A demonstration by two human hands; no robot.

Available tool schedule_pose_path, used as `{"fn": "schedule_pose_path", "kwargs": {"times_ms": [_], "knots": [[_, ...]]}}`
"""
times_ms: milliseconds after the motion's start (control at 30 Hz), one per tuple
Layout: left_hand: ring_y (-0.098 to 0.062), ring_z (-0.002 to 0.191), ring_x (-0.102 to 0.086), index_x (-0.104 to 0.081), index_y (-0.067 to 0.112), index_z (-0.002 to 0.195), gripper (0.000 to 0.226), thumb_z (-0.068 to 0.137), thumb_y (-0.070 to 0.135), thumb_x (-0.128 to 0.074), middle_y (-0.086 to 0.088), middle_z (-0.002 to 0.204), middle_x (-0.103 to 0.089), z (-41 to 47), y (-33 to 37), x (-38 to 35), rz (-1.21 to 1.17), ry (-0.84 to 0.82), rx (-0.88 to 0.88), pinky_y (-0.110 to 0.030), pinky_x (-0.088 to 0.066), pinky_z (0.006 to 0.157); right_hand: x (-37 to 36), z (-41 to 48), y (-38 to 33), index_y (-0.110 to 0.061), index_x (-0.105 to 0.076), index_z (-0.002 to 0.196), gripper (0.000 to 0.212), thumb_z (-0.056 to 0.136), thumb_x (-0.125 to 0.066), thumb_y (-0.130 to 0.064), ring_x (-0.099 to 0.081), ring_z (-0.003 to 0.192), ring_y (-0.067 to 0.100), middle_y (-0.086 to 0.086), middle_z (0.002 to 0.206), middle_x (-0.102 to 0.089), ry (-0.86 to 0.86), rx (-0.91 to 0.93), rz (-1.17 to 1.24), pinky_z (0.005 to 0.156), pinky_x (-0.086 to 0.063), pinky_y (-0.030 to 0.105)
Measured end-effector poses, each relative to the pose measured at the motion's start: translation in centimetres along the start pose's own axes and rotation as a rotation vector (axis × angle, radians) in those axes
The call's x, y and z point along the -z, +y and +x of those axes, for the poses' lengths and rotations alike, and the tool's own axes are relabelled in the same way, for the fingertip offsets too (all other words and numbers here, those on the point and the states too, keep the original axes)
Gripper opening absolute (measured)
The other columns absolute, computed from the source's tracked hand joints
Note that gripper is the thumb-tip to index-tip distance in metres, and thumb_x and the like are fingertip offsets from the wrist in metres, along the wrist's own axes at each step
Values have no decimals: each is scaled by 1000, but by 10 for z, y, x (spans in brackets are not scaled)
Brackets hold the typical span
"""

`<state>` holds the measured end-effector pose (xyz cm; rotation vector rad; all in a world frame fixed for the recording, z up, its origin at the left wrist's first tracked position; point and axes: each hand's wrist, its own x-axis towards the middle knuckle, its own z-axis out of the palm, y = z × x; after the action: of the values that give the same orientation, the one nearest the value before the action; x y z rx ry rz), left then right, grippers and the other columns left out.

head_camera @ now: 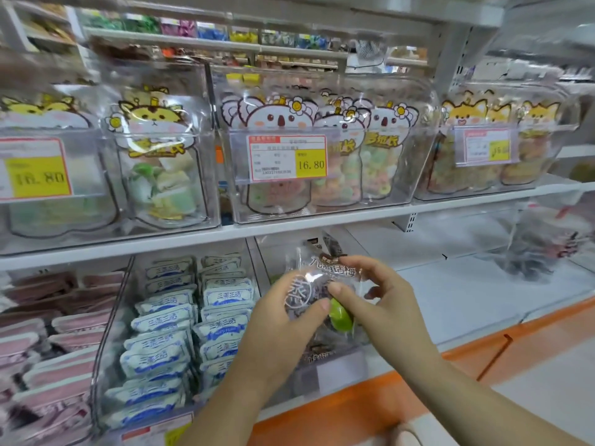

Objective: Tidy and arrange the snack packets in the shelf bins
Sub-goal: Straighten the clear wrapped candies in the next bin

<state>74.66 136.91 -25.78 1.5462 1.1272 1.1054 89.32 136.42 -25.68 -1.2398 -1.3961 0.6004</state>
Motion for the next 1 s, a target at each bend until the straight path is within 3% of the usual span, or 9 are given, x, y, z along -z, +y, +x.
{"fn": "schedule_pose_path", "kwargs": {"times_ms": [133,267,400,467,533,633,800,900,1000], "knots": [[-10,128,-43,-26,42,141,73,83,34,-69,16,141,-40,16,-10,31,33,181,84,-35,-39,105,-2,29,15,-40,-61,104,24,88,-63,-21,-59,96,-5,-25,103,-62,-99,-40,-46,77,-46,7],[-16,137,-31,-13,35,147,82,84,35,-67,10,152,-28,23,-17,52,163,272,117,-33,-31,104,-6,66,43,-19,-68,108,19,93,-57,-15,-63,80,7,-7,99,-69,-270,-106,-399,65,-44,6],[-15,141,-24,-7,33,149,83,86,38,-62,11,153,-24,21,-16,52,214,254,99,-37,-26,111,-19,90,67,-15,-69,112,23,95,-54,-16,-61,93,10,0,111,-70,-569,-7,-769,73,-36,13],[-18,133,-38,-17,31,145,74,86,39,-61,6,146,-38,21,-17,53,220,250,85,-42,-34,109,-28,97,75,-14,-69,112,24,94,-53,-14,-60,95,8,1,113,-70,-645,25,-825,75,-36,14],[-22,106,-57,-30,26,133,58,86,41,-60,-6,120,-57,22,-17,54,260,250,81,-46,-47,94,-37,104,81,-15,-68,114,26,92,-54,-14,-62,103,14,2,117,-68,-671,49,-865,85,-42,20],[-26,82,-57,-38,35,109,32,86,42,-60,-10,100,-58,22,-18,55,291,266,58,-43,-49,78,-49,114,92,-20,-65,117,32,85,-63,-18,-55,112,23,5,124,-59,-700,164,-959,90,-42,28],[-21,87,-57,-35,40,91,25,87,39,-60,-8,102,-56,23,-22,52,261,299,21,-34,-48,78,-60,124,105,-34,-61,121,44,78,-69,-37,-31,132,23,-2,140,-40,-721,328,-1237,104,-30,32],[7,73,-46,-33,48,91,29,87,39,-60,11,94,-48,24,-26,50,249,293,-9,-18,-39,68,-66,123,111,-32,-64,116,37,80,-65,-37,-34,129,25,-4,138,-45,-695,415,-1329,102,-28,33],[9,108,-47,-33,43,126,48,86,41,-61,15,122,-48,24,-29,48,226,294,5,-31,-42,96,-62,126,110,-27,-73,87,22,65,-76,-27,-60,102,26,-6,105,-69,-558,518,-1294,86,-42,35]]}}
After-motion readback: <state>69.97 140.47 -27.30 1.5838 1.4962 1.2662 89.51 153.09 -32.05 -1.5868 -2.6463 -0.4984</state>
